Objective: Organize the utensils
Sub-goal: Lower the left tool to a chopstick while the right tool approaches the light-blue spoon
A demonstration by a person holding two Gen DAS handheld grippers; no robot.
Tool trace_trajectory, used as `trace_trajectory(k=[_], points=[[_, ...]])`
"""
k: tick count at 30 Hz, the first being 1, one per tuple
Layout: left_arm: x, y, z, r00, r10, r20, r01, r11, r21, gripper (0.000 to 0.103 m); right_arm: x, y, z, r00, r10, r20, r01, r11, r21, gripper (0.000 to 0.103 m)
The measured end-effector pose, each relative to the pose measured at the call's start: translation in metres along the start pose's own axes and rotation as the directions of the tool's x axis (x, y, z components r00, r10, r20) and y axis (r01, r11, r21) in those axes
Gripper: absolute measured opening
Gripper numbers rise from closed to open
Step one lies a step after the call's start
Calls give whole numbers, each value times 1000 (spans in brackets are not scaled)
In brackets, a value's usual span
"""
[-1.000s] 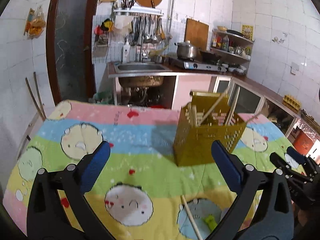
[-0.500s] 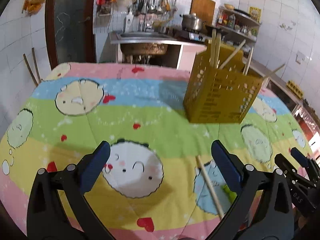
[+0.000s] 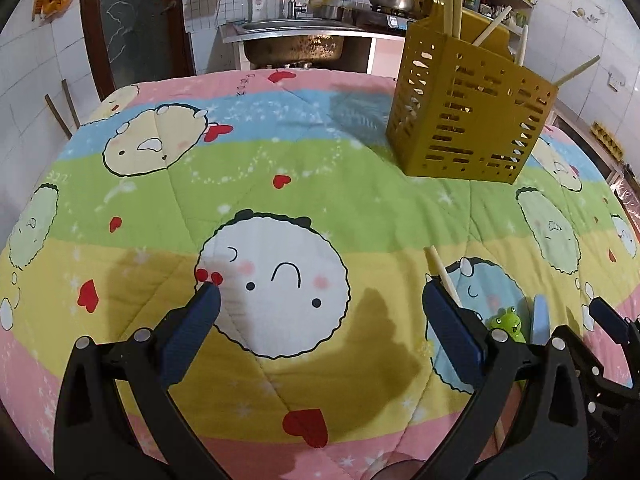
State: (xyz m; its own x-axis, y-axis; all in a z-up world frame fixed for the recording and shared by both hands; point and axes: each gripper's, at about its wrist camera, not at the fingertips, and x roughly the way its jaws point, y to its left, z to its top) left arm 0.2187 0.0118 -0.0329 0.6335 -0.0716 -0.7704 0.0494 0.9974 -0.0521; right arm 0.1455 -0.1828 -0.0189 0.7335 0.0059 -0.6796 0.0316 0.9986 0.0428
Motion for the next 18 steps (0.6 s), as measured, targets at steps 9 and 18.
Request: trace_trajectory(k=[9, 18], points=[[5, 1, 0, 999, 39, -7, -39, 999, 13, 98, 17, 20, 8, 998, -16, -60, 15, 1000, -20, 69], [16, 17, 2, 998, 52, -44, -54, 997, -47, 98, 32, 27, 7, 991, -13, -136, 10, 1000, -21, 39]])
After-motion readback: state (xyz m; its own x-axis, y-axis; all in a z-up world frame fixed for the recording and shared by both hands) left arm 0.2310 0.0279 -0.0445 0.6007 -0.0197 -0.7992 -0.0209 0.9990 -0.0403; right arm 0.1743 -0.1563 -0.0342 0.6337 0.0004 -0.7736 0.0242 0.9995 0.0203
